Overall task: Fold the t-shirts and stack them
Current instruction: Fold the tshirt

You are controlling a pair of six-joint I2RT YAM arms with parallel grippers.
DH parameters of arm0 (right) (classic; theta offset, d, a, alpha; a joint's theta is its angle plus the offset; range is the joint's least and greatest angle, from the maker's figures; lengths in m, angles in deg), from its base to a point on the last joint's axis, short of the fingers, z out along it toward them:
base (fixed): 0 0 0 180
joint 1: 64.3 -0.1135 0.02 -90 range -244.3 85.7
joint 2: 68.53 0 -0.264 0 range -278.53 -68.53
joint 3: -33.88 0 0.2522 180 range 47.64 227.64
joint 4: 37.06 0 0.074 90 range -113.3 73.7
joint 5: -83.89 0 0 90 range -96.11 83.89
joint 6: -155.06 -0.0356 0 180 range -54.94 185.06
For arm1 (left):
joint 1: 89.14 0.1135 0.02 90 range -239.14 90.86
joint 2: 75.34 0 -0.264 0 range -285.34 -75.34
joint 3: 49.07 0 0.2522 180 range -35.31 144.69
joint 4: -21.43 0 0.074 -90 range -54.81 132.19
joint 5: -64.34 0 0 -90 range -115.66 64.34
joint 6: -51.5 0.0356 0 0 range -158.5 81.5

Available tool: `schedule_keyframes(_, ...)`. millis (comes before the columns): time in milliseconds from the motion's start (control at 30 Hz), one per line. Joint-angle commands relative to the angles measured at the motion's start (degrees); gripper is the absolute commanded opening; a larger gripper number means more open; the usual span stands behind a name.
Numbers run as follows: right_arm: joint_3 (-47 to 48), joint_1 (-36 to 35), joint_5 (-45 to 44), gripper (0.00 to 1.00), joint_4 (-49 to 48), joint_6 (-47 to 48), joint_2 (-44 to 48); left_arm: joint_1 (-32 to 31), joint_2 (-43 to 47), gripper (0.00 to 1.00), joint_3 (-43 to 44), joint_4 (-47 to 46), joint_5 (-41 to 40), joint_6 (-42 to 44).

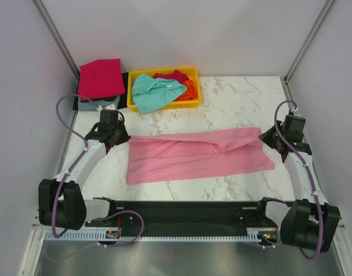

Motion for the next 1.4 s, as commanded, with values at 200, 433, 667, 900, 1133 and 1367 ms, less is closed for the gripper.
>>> schedule_keyframes(200, -4.8, 1.8, -6.4, 0.1, 1.9, -3.8, 5.2, 0.1, 8.3, 0.42, -5.4, 9.3, -0.5, -6.8)
schedule_keyframes(433, -12.3, 3.3, -7.6, 0.98, 2.9, -8.4, 10.9, 0.2, 16.1, 0.92, -3.5, 16.8, -4.5, -7.6)
schedule_keyframes(667, -12.3, 2.7, 1.8, 0.96, -2.9, -11.7, 11.7, -0.8, 9.5, 0.84, -1.2, 10.9, -1.0, -5.8)
schedule_keyframes(900, -13.6, -11.1, -4.3, 0.93, -8.1, -15.4, 0.9, -7.2, -2.1, 0.82, -1.0, 5.8, -2.6, -6.0)
schedule_keyframes(1133, -9.3, -12.3, -5.8, 0.91, -14.8, -15.2, -20.6, -9.3, -9.8, 0.82, -0.5, 4.8, -0.2, -5.2)
schedule_keyframes(1367, 11.2, -11.9, -8.6, 0.92, -12.0, -14.5, -39.0, -12.3, -16.1, 0.81, -0.4, 5.0, 4.0, -4.7)
